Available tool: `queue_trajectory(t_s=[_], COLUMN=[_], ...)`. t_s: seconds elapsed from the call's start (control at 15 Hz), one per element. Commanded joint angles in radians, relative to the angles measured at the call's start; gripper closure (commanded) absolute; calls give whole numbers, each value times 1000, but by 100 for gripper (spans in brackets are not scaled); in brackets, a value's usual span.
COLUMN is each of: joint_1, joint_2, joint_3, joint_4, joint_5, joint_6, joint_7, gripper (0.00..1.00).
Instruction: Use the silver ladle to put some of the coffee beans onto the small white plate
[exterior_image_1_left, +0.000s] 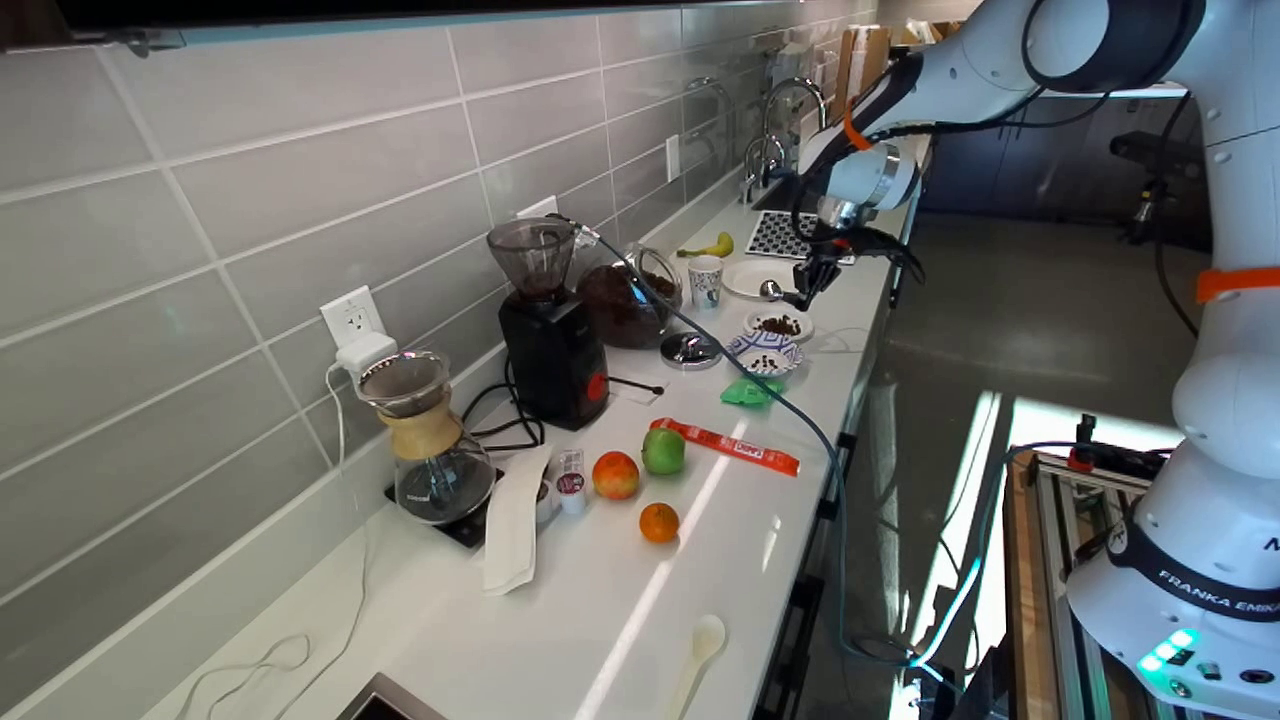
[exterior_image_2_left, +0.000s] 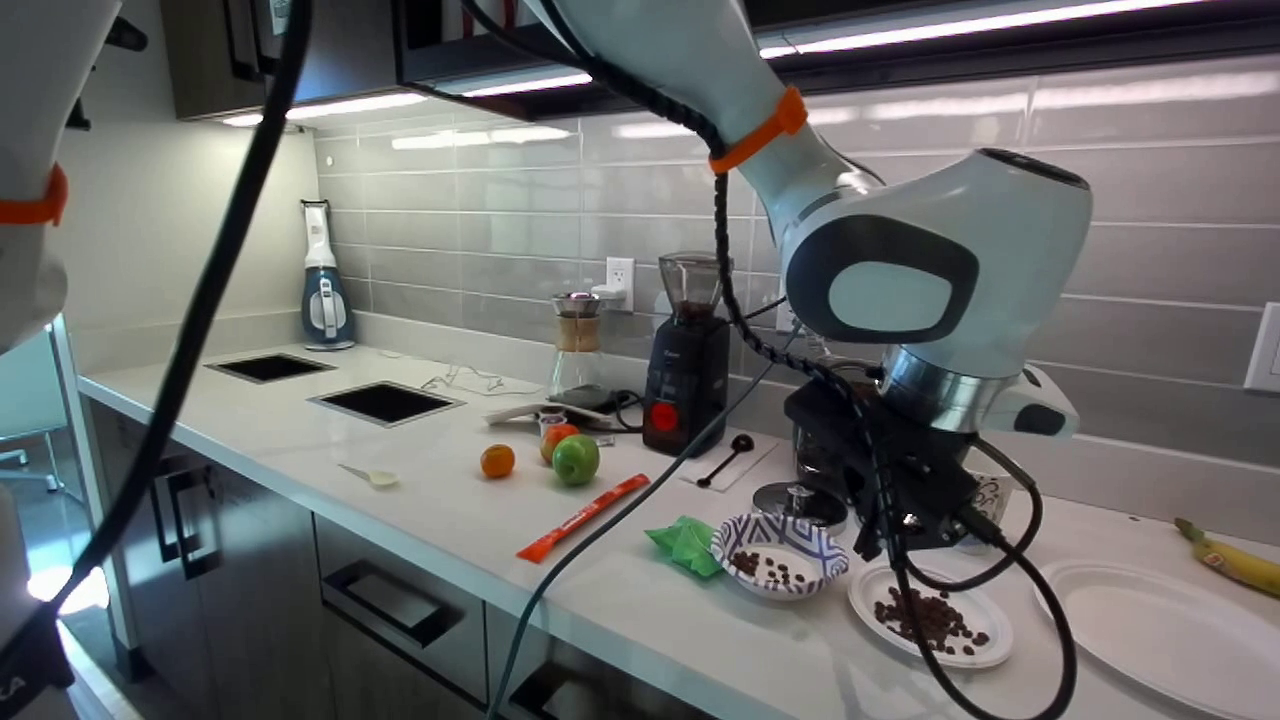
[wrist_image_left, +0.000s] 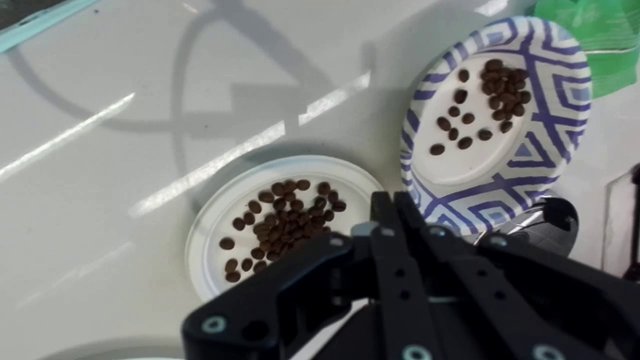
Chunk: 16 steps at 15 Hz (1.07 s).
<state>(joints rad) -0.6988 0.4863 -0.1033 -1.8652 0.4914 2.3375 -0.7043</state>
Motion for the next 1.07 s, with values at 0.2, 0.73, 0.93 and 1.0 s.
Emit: queue_trajectory(t_s=[0.2, 0.73, 0.93, 1.0], joint_1=[215, 519, 701, 763], joint_2=[-84, -111, -65, -47], joint_3=[-84, -348, -563, -636], joint_4=[-185, -295, -260, -247], joint_5=[-328, -917, -1129, -1182], joint_6=[314, 633, 743, 776], joint_7=[156, 462, 610, 652], gripper=[99, 99, 99, 99])
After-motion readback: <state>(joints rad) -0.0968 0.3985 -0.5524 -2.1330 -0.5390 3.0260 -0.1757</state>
